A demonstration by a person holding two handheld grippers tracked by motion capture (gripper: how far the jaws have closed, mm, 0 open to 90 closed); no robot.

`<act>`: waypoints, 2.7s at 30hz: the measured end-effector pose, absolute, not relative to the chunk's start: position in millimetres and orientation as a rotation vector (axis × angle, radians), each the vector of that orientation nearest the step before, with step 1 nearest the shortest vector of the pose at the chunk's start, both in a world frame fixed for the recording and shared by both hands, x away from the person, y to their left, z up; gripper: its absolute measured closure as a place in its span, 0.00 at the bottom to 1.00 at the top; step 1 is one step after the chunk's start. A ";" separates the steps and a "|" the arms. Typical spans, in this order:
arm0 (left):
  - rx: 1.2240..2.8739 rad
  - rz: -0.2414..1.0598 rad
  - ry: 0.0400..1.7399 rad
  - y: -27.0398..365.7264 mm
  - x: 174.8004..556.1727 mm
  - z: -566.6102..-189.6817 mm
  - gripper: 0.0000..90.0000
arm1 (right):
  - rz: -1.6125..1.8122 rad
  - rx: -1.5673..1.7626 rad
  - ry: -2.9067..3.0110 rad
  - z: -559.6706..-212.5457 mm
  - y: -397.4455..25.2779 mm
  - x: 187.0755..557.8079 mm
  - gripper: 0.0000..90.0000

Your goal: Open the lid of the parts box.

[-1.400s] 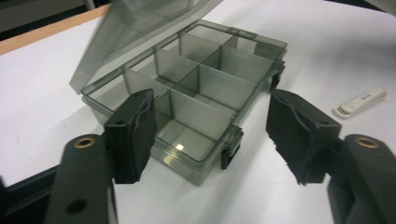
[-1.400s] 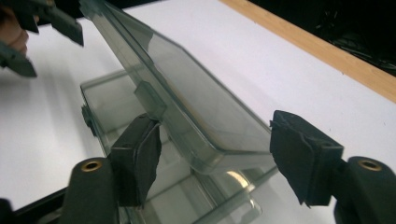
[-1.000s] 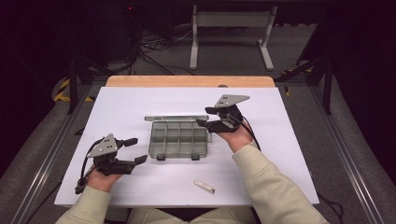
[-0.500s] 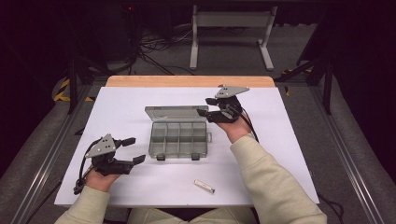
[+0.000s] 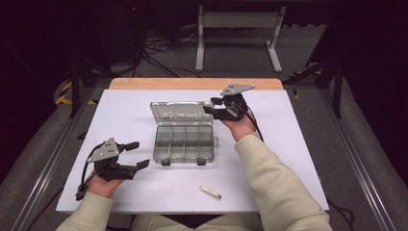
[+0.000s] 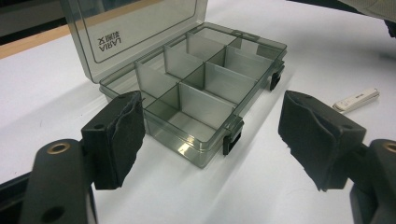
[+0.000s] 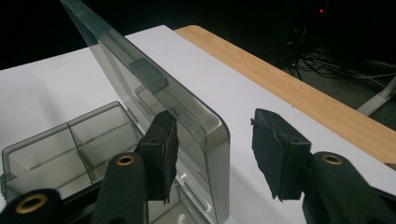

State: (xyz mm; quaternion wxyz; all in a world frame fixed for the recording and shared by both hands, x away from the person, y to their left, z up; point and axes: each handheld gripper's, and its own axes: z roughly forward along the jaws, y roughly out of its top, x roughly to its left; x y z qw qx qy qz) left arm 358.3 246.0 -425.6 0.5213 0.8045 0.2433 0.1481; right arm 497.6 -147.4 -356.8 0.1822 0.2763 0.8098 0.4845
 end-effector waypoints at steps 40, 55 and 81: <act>1.921 0.344 0.594 248.8 359.3 -425.9 0.25 | 1.279 0.964 2.365 -398.3 -141.2 547.6 0.59; 1.921 0.356 0.590 248.9 361.0 -426.0 0.25 | 1.195 1.026 2.439 -413.8 -139.5 549.7 0.48; 1.918 0.351 0.592 248.3 360.8 -426.1 0.25 | 1.171 1.121 2.502 -426.2 -141.4 550.7 0.43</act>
